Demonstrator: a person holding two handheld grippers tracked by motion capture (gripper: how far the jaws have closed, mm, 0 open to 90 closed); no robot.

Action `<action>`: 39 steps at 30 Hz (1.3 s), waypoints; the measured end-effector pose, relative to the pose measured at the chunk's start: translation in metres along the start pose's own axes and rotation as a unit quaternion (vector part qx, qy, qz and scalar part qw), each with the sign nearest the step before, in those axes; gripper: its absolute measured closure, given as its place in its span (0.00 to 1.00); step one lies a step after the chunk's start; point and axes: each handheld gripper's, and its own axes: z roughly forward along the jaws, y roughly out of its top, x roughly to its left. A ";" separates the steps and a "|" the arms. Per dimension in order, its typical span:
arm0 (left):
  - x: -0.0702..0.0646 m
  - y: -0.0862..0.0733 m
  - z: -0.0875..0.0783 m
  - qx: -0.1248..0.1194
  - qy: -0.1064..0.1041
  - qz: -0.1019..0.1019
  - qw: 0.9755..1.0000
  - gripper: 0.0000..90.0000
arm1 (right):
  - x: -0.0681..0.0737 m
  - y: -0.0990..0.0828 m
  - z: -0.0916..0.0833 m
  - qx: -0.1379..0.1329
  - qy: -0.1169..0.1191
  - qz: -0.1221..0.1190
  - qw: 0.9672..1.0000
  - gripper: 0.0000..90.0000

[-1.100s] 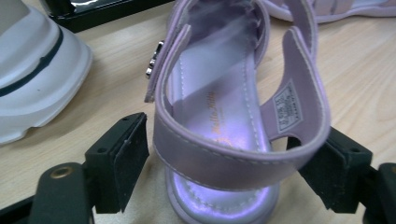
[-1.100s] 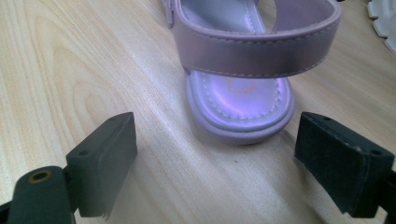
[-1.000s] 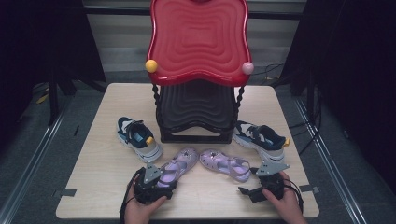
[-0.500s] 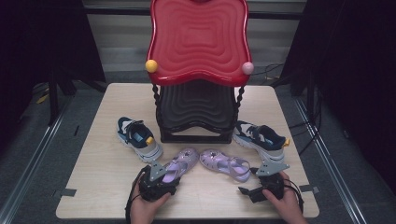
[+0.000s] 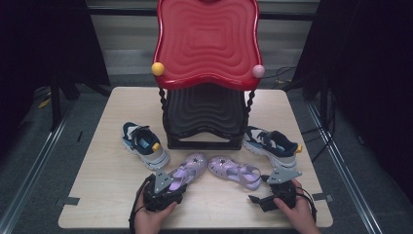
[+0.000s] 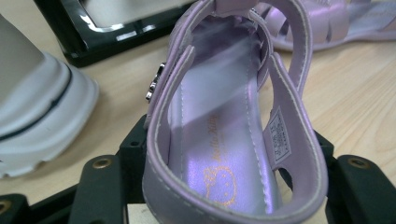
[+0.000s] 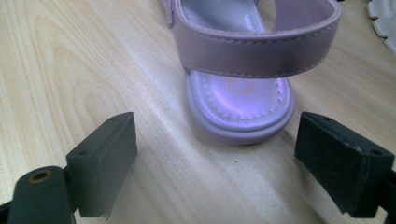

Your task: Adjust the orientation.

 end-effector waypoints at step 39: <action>0.010 0.058 -0.027 -0.123 0.064 -0.035 0.990 0.42 | 0.000 0.000 0.000 0.000 0.000 0.000 1.000 0.14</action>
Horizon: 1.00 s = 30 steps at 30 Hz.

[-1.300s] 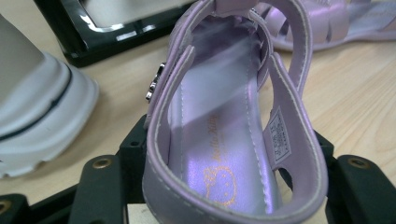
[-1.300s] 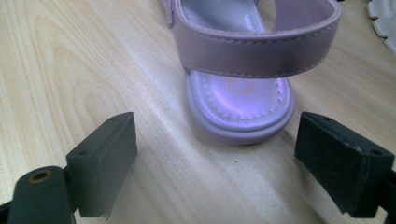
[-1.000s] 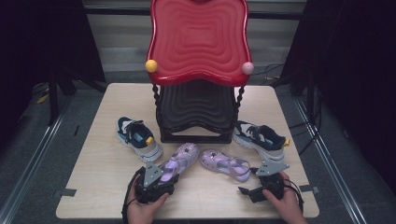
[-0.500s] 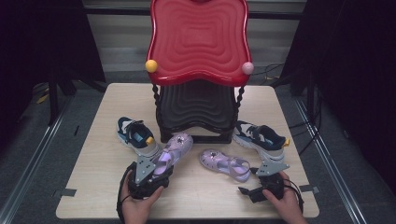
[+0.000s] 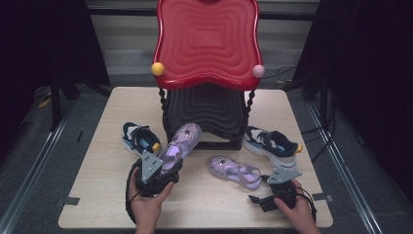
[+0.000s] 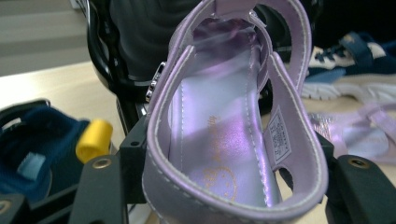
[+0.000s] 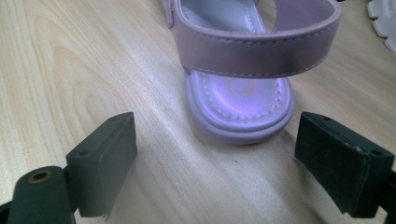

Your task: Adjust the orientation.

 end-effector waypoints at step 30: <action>-0.004 0.017 0.045 -0.064 0.049 -0.049 0.996 0.42 | 0.000 0.000 0.000 0.000 -0.001 -0.001 1.000 0.14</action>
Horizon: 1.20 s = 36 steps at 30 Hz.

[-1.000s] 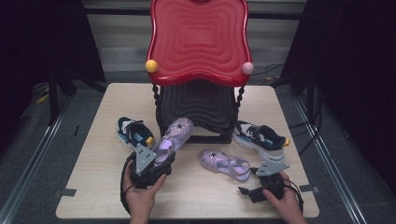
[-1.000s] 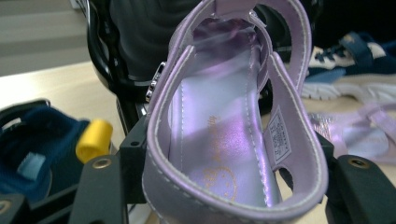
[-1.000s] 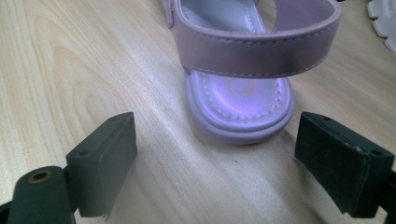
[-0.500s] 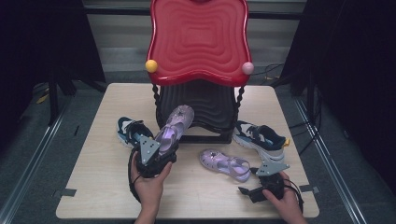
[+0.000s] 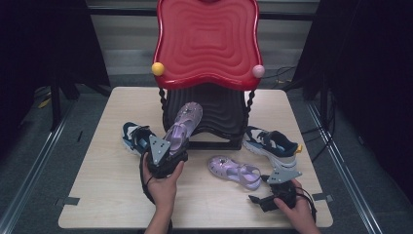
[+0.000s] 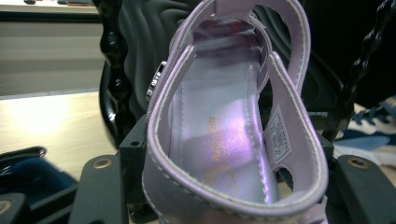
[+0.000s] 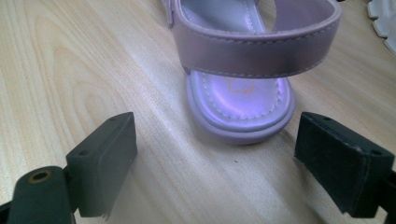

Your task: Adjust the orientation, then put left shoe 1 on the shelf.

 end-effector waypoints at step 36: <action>-0.005 0.007 0.037 -0.042 0.045 -0.040 0.997 0.42 | 0.000 0.000 0.000 0.001 0.001 0.001 1.000 0.14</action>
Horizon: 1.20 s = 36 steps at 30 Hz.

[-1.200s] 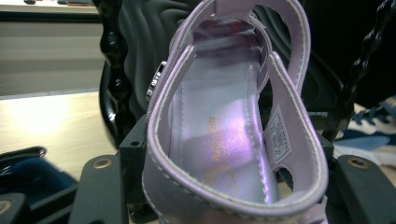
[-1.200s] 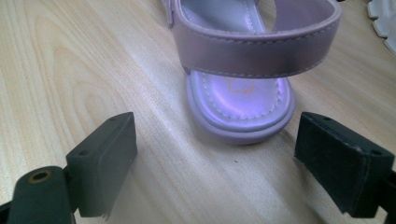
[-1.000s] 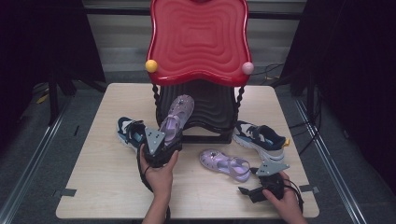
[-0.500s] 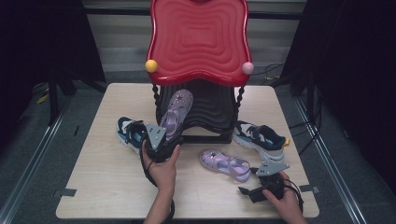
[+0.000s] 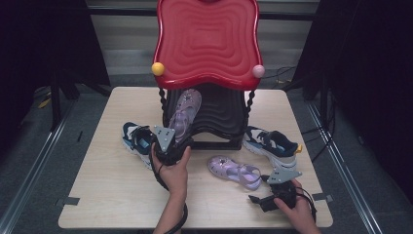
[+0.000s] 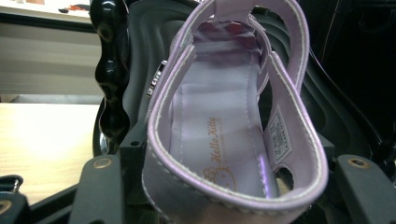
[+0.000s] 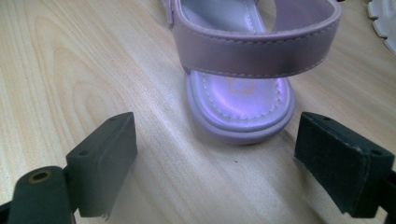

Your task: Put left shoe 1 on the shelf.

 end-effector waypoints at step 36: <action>-0.015 -0.001 0.050 -0.023 0.060 -0.028 0.998 0.42 | 0.000 0.000 0.000 0.000 0.001 0.000 1.000 0.14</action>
